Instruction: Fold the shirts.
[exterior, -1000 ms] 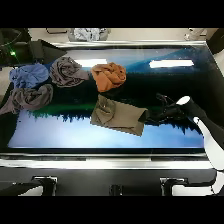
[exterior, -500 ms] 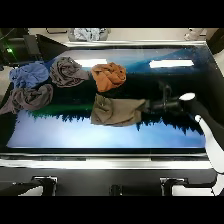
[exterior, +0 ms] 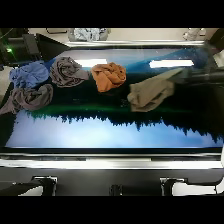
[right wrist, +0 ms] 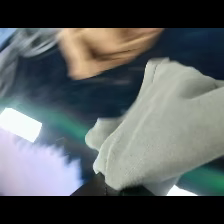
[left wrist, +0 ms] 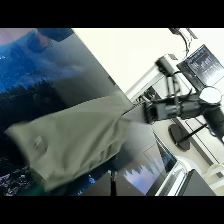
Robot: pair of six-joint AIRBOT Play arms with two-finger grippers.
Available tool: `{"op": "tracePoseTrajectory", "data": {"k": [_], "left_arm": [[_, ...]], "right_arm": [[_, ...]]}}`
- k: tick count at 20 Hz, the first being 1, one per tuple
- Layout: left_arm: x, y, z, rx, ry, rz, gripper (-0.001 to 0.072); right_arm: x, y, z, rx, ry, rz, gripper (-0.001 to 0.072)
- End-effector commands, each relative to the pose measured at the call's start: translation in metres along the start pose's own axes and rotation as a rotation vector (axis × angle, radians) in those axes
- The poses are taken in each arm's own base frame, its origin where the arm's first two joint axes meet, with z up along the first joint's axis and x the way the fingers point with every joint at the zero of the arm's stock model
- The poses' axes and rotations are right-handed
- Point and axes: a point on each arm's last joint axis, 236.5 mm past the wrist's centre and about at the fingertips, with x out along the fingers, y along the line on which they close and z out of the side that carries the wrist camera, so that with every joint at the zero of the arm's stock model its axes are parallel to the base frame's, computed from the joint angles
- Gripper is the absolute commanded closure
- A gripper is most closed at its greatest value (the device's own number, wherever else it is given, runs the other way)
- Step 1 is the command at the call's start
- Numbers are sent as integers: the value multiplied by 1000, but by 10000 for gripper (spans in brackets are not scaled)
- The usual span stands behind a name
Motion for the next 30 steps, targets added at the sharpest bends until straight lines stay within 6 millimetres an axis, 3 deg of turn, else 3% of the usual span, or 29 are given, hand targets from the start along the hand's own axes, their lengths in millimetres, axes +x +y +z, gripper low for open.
{"op": "tracePoseTrajectory", "data": {"k": [1,4,7,9,11,14,17,19,21,24,30], "left_arm": [[0,0,0,0,-1,0,678],[0,0,0,0,0,-1,678],[1,-1,-1,1,3,-3,678],[1,-2,-1,1,5,-4,678],[1,-1,-1,0,5,-3,678],[1,-1,-1,-3,5,-3,678],[1,-1,-1,-3,5,-4,678],[1,-1,-1,-3,6,-4,678],[1,-1,-2,-3,6,-4,678],[1,-1,-2,-3,6,-4,678],[1,-1,-1,-3,6,-3,678]], "right_arm": [[-78,-96,-9,136,-72,-187,672],[-128,-168,-40,266,-95,-314,672],[-173,-227,-95,380,-28,-475,671],[-196,-253,-135,478,32,-550,671],[-205,-264,-179,566,110,-578,671],[-195,-267,-243,699,228,-584,671],[-165,-248,-291,769,306,-543,671],[-164,-238,-313,776,352,-572,671],[-177,-233,-329,760,411,-635,671],[-187,-228,-334,771,424,-682,671],[-165,-213,-355,830,448,-628,670]]}}
